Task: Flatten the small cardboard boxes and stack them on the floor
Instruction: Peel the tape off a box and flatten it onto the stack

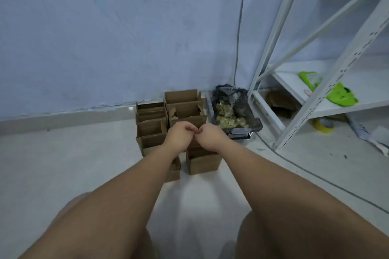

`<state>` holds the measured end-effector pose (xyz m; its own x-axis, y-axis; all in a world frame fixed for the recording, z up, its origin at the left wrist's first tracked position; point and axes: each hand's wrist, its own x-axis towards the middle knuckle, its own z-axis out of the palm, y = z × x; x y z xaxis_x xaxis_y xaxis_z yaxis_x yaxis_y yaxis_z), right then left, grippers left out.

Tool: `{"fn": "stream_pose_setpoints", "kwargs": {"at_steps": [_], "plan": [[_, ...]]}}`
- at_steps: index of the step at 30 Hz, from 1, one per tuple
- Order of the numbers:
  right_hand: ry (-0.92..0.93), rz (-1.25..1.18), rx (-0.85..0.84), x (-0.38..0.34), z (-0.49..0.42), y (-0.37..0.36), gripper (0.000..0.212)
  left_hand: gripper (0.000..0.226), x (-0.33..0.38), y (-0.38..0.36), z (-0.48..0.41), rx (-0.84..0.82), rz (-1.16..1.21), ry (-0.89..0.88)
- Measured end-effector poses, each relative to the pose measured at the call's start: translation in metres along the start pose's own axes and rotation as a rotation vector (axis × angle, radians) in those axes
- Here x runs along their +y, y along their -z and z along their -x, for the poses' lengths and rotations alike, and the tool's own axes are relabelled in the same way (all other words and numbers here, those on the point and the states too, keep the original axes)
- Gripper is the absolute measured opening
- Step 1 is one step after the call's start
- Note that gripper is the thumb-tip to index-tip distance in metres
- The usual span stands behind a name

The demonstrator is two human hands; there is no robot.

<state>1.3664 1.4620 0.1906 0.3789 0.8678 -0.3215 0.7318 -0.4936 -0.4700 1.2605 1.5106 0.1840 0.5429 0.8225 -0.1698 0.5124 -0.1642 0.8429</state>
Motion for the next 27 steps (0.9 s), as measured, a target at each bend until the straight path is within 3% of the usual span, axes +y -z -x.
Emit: {"fn": "stream_pose_setpoints", "kwargs": {"at_steps": [7,13,18,27], "plan": [[0.08,0.005,0.117,-0.042,0.063,0.03,0.021,0.017,0.044,0.043,0.057,0.04,-0.04,-0.102],[0.079,-0.048,0.064,-0.036,0.075,0.018,0.029,0.037,0.038,0.047,0.071,0.005,-0.124,-0.013],[0.037,-0.198,0.024,-0.022,0.05,-0.014,0.023,0.024,-0.003,0.038,0.04,-0.013,-0.252,0.118],[-0.165,-0.292,-0.14,0.032,-0.031,-0.1,0.024,0.02,-0.111,-0.012,-0.02,-0.27,-0.722,0.293]]}}
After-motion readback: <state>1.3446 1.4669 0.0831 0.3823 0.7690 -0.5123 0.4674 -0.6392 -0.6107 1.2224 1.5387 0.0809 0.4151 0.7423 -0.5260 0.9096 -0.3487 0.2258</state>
